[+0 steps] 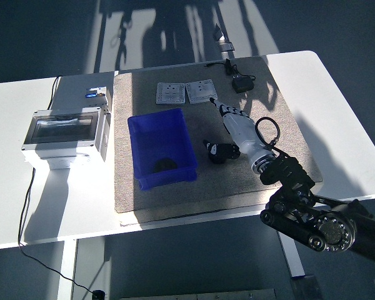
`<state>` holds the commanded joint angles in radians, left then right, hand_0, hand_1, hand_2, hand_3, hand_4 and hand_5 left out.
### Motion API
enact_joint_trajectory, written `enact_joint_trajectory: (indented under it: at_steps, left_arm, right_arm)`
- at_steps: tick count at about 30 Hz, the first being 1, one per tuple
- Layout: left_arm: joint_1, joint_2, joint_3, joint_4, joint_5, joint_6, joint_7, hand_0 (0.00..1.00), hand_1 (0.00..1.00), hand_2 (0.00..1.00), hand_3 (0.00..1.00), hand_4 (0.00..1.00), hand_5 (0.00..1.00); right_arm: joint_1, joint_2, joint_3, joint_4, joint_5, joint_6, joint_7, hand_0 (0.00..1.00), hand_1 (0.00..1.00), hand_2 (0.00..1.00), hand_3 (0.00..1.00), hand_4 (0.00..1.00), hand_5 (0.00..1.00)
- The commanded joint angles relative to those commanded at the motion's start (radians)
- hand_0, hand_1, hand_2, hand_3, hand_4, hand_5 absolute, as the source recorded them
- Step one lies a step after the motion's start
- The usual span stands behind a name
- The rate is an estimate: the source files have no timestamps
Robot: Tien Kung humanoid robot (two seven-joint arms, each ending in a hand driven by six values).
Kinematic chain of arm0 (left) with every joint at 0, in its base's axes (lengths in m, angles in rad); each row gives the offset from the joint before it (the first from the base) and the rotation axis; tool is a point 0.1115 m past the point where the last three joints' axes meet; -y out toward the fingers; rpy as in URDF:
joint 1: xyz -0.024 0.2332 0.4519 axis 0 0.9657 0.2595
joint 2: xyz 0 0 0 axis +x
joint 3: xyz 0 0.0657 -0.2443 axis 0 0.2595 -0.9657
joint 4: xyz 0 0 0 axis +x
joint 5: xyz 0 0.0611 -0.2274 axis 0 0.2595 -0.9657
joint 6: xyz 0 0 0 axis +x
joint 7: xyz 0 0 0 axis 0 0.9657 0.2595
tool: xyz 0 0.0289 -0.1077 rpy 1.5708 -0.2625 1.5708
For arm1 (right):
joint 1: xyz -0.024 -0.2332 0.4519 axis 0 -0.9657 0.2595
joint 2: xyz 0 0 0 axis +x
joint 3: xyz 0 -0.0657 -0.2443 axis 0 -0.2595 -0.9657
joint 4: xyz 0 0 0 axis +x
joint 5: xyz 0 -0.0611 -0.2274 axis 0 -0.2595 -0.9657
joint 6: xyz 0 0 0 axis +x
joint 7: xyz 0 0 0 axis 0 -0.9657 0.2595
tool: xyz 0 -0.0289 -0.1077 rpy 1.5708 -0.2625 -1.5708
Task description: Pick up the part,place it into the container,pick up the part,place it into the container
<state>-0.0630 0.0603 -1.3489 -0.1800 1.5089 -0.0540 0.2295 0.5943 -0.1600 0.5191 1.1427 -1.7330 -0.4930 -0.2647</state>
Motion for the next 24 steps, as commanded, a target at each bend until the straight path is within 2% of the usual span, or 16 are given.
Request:
enact_joint_trajectory:
  at_steps: [1,2,5,12,13,14,19,20,24]
  left_arm:
    - [0.0,0.0,0.0,0.0,0.0,0.0,0.0,0.705,0.698,0.662,0.422,0.846,0.998]
    - [0.0,-0.001,-0.001,0.0,0.002,-0.001,0.0,0.705,0.698,0.662,0.42,0.846,0.998]
    - [-0.001,-0.002,-0.001,0.0,0.007,-0.001,0.0,0.705,0.698,0.662,0.42,0.846,0.998]
    - [-0.003,-0.003,0.001,0.0,0.008,-0.001,0.001,0.705,0.699,0.662,0.42,0.846,0.998]
    - [-0.003,-0.003,0.002,0.0,0.007,-0.001,0.0,0.705,0.699,0.662,0.42,0.846,0.998]
    - [-0.003,-0.003,0.002,0.0,0.007,0.0,0.0,0.705,0.699,0.662,0.424,0.846,0.998]
    - [-0.005,-0.003,-0.005,0.0,0.015,-0.002,-0.004,0.705,0.699,0.662,0.424,0.846,0.998]
    - [-0.005,-0.003,-0.007,0.0,0.017,-0.002,-0.005,0.705,0.699,0.662,0.423,0.846,0.998]
    - [-0.005,-0.003,-0.013,0.0,0.025,-0.004,-0.006,0.705,0.699,0.662,0.423,0.846,0.998]
  right_arm:
    - [-0.006,-0.002,-0.002,-0.001,0.005,0.01,-0.009,0.998,0.973,0.97,0.998,0.744,0.239]
    - [-0.008,-0.002,-0.011,-0.003,0.011,0.018,-0.015,0.998,0.9,0.908,0.979,0.757,0.266]
    - [-0.001,0.004,-0.058,-0.014,0.046,0.04,-0.018,0.998,0.9,0.908,0.979,0.757,0.266]
    - [0.027,0.015,-0.141,-0.038,0.129,0.049,0.001,0.998,0.893,0.897,0.973,0.761,0.266]
    - [0.029,0.017,-0.146,-0.043,0.134,0.051,0.001,0.998,0.893,0.897,0.973,0.761,0.266]
    - [0.032,0.019,-0.15,-0.05,0.138,0.054,-0.001,0.983,0.831,0.849,0.955,0.767,0.285]
    - [0.04,0.031,-0.161,-0.091,0.102,0.075,-0.04,0.983,0.831,0.849,0.955,0.767,0.285]
    - [0.04,0.032,-0.165,-0.099,0.1,0.076,-0.048,0.887,0.658,0.627,0.851,0.754,0.3]
    - [0.042,0.035,-0.18,-0.117,0.08,0.071,-0.083,0.887,0.658,0.627,0.851,0.754,0.3]
